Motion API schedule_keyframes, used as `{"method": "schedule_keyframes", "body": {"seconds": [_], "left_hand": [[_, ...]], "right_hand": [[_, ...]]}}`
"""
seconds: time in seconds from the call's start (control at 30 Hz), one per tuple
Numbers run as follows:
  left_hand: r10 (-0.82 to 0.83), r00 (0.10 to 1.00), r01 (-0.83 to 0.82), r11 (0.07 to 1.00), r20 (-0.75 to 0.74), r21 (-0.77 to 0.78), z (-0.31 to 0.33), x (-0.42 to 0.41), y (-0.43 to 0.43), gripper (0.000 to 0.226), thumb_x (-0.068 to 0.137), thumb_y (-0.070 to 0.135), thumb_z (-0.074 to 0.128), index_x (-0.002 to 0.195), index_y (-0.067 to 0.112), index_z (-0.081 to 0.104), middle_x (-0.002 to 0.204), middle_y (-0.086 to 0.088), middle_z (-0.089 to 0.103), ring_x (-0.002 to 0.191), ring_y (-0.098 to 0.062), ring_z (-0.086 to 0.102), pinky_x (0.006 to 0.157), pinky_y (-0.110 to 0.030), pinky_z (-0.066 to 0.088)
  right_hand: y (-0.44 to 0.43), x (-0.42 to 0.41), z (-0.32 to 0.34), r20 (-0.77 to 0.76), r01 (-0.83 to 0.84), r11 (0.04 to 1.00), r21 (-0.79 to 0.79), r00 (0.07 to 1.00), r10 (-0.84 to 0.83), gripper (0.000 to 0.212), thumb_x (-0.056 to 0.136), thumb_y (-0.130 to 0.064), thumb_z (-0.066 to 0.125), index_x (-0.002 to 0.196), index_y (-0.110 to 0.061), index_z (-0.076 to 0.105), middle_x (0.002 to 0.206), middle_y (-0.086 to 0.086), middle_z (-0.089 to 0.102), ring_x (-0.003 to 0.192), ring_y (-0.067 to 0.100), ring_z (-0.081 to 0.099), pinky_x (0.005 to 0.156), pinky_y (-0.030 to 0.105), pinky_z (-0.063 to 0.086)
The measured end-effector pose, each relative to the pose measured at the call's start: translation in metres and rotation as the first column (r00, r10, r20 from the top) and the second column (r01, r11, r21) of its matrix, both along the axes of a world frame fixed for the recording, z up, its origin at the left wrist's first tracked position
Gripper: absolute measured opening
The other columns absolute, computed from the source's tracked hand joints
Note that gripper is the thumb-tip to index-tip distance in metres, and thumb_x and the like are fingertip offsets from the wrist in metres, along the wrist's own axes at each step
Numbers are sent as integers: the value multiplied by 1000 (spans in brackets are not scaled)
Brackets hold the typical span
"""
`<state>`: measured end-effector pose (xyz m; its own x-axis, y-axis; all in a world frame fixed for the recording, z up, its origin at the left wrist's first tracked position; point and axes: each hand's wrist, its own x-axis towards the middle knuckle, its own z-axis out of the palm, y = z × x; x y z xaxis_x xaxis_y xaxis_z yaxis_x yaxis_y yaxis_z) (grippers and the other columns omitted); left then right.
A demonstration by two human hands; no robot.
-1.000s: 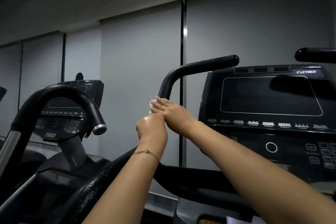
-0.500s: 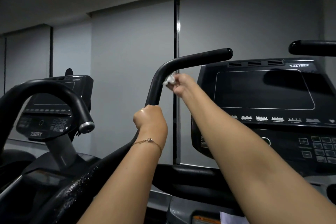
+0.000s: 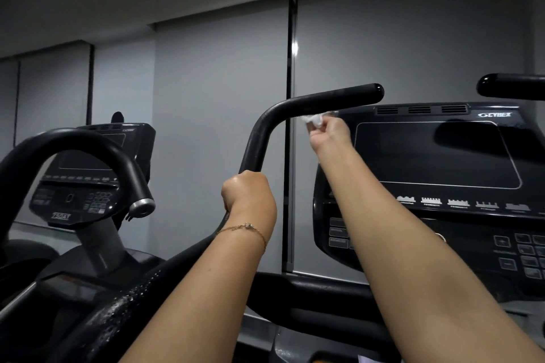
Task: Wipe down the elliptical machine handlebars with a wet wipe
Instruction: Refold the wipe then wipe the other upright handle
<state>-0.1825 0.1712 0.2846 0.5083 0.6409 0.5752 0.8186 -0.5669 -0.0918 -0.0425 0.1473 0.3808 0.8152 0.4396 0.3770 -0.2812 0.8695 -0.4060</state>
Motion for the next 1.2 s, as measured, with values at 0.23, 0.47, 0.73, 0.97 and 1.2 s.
{"method": "schedule_keyframes", "body": {"seconds": [0.23,0.47,0.73,0.97,1.2], "left_hand": [[-25,953,31,999,-301,15,14,-19,-6,32,91,5,47,122,6,54,114,-4,62,104,-22,63,88,-28,51],[-197,834,66,963,-516,-262,31,-113,-29,34,90,29,59,117,9,61,83,1,62,90,-19,66,74,-27,50],[-164,881,117,984,-445,-132,-6,-149,-33,29,90,34,54,115,20,60,86,1,50,81,-24,53,72,-30,37],[-215,884,152,972,-415,-181,-3,-147,-27,19,88,31,59,99,16,62,63,6,39,77,-19,47,74,-32,43],[-241,904,160,957,-353,-243,-7,-148,-14,28,88,32,59,106,12,63,64,5,41,85,-23,52,87,-41,47]], "right_hand": [[-7,-32,-56,903,692,693,-202,405,-141,34,99,-9,35,130,-4,48,138,17,46,129,29,43,110,42,34],[3,-41,-88,780,847,298,440,-525,341,67,88,15,28,147,-17,22,157,0,12,145,16,11,105,38,38],[1,-62,-111,784,832,282,478,-549,289,55,94,9,28,146,-7,19,156,10,14,145,25,10,117,28,6],[-4,-79,-116,707,826,251,504,-562,430,61,92,10,28,147,-10,14,157,8,11,145,21,5,118,32,-1],[-19,-110,-151,716,868,335,366,-493,495,65,88,15,26,147,-11,20,156,6,14,145,19,8,116,28,-1]]}}
